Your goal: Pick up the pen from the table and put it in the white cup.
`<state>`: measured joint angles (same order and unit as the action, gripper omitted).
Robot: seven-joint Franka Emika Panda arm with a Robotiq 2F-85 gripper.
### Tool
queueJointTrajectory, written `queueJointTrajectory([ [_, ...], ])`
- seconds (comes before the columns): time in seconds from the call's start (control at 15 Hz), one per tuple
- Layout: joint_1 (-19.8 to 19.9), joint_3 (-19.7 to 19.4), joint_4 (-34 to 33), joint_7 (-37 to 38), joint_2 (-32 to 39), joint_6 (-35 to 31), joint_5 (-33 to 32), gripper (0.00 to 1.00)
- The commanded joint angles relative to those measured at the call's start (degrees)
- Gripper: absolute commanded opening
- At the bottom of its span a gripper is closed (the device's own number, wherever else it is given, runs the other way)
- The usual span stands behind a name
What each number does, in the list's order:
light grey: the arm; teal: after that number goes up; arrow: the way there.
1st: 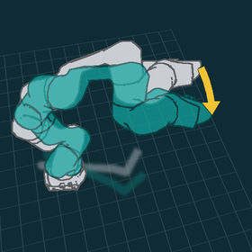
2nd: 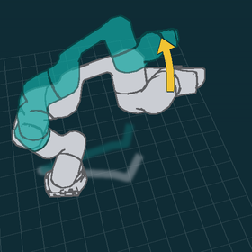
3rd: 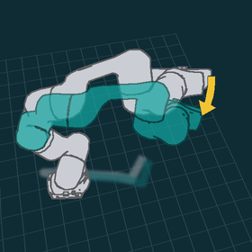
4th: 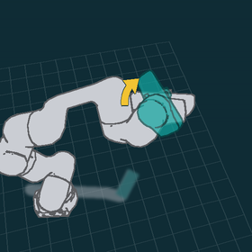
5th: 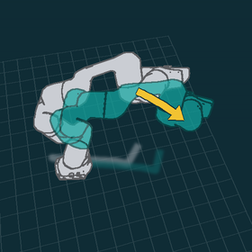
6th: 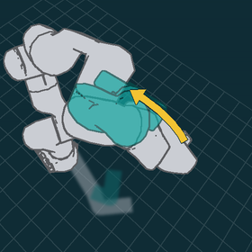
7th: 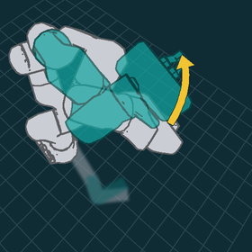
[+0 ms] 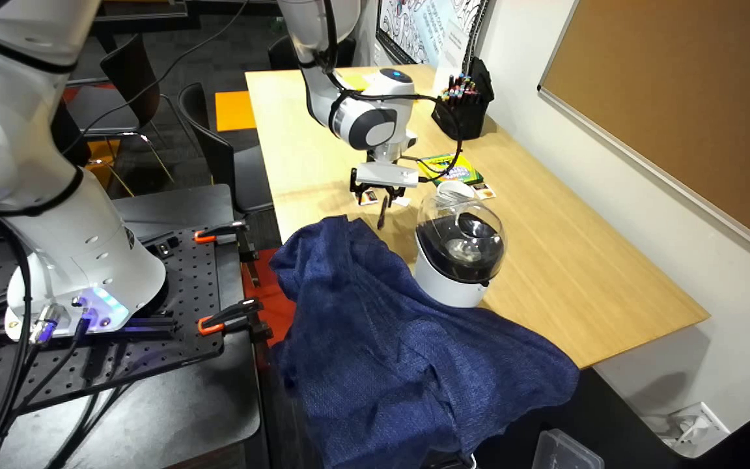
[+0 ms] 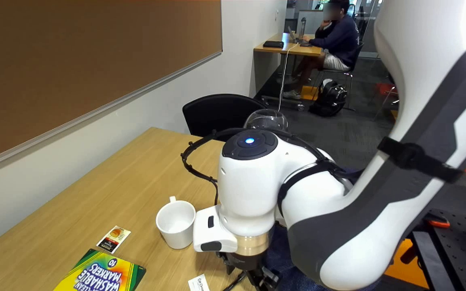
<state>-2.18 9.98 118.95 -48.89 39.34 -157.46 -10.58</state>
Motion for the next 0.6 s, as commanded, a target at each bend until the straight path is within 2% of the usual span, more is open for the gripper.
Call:
queueJointTrajectory([
  [0.0, -0.8, -0.8, -3.5, 2.4, 1.8, 2.9, -1.6, 0.82],
  [0.2, -0.8, -0.9, -5.0, 2.4, 2.8, 3.7, -1.5, 0.8],
  [0.4, -0.8, -1.0, -6.3, 2.4, 3.7, 4.4, -1.4, 0.72],
  [0.53, -0.8, -1.1, -7.1, 2.5, 4.2, 4.9, -1.4, 0.72],
])
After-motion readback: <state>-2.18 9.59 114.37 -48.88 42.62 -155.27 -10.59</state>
